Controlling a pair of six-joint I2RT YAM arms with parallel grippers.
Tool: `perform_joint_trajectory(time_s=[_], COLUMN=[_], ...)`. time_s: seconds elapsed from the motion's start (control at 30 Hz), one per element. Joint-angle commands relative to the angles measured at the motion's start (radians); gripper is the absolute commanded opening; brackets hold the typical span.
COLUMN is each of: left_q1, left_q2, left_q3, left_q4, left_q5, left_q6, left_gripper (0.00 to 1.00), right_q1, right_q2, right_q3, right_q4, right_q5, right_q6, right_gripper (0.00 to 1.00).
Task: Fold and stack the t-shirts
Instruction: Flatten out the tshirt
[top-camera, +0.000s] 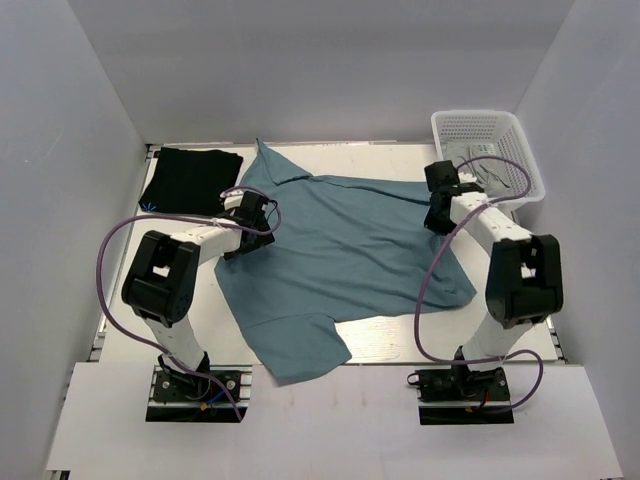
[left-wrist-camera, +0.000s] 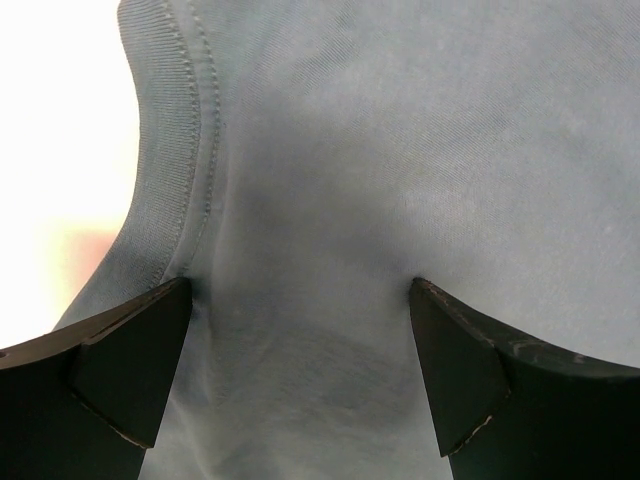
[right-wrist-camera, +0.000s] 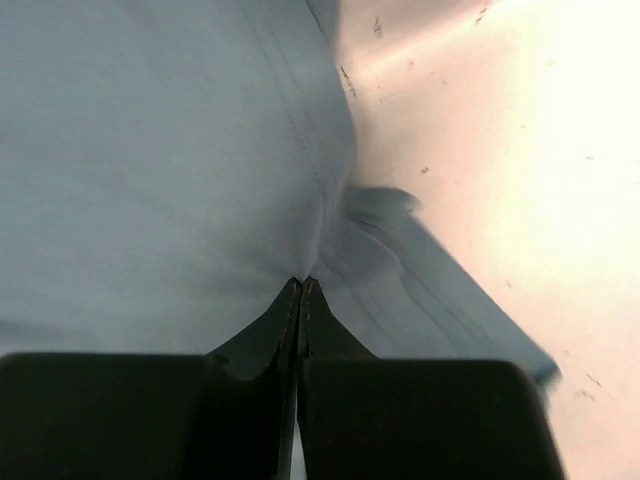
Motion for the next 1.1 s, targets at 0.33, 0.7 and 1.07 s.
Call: perform_joint_trajectory(time_s=[0.33, 0.7, 1.07], left_q1=[0.006, 0.016, -0.029], left_q2=[0.053, 0.026, -0.258], left_q3=[0.045, 0.209, -0.069], left_q4=[-0.004, -0.18, -0.021], left_q5=[-0.088, -0.147, 0.327], left_q6=[0.01, -0.059, 0.038], left_gripper=[1.0, 1.0, 1.0], right_q1=[0.002, 0.001, -0.004], right_q2=[0.069, -0.22, -0.449], right_q3=[0.284, -0.028, -0.361], right_q4=[-0.08, 0.054, -0.003], right_q5=[0.011, -0.104, -0.043], right_q6=[-0.074, -0.066, -0.051], right_gripper=[0.0, 0.9, 0.82])
